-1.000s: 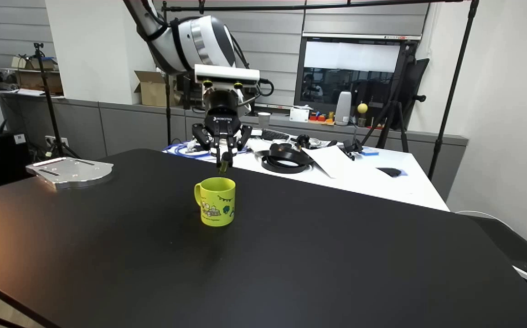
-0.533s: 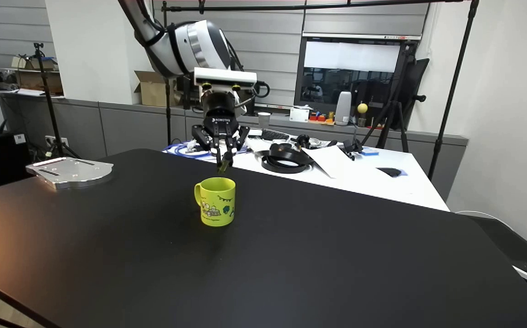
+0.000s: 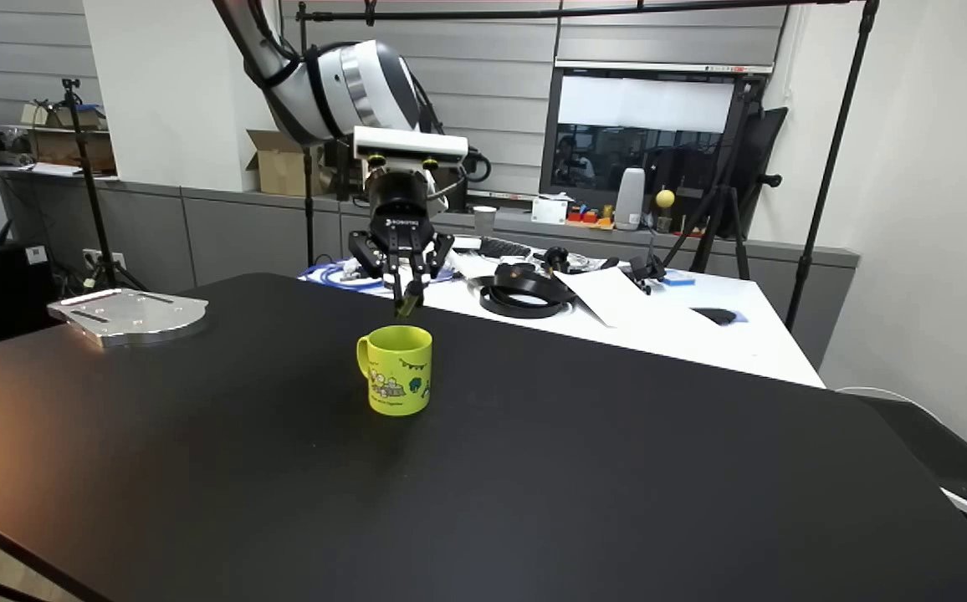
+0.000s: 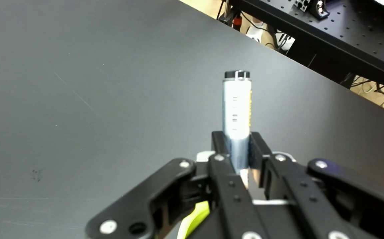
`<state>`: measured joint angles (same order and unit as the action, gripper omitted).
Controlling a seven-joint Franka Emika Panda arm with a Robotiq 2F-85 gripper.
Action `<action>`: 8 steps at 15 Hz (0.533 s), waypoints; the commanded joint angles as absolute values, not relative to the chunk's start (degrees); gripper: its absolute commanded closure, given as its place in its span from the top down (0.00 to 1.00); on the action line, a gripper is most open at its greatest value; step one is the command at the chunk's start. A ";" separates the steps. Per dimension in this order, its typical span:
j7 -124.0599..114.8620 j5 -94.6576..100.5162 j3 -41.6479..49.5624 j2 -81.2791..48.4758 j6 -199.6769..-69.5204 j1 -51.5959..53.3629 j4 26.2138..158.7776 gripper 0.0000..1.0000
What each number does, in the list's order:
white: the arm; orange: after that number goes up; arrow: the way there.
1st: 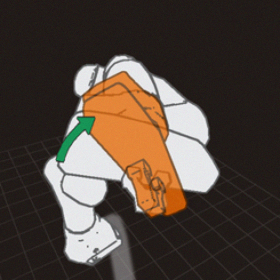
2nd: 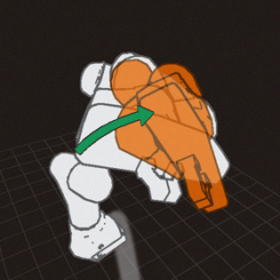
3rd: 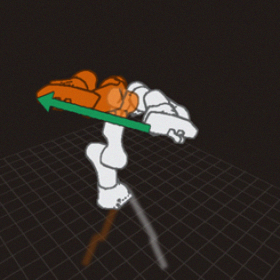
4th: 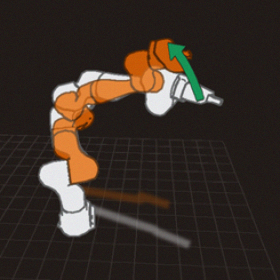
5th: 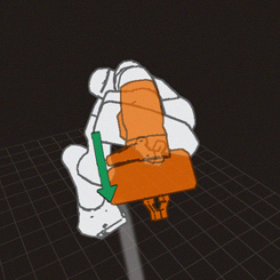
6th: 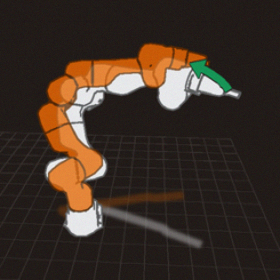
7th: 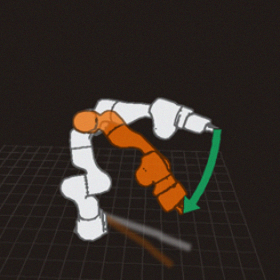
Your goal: Take the pen and put it in the cup
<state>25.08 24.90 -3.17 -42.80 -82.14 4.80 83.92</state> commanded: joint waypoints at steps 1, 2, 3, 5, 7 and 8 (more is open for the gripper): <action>25.93 25.13 -3.49 -44.77 -80.64 4.47 82.57 0.05; 26.09 25.18 -3.50 -45.41 -80.66 4.47 82.30 0.05; 26.20 25.22 -3.51 -45.90 -80.65 4.51 82.10 0.05; 26.31 25.39 -3.52 -46.90 -80.57 4.69 81.59 0.05; 26.44 25.93 -3.45 -47.63 -80.17 5.09 81.00 0.05; 26.50 26.04 -3.44 -47.95 -80.01 5.20 80.68 0.05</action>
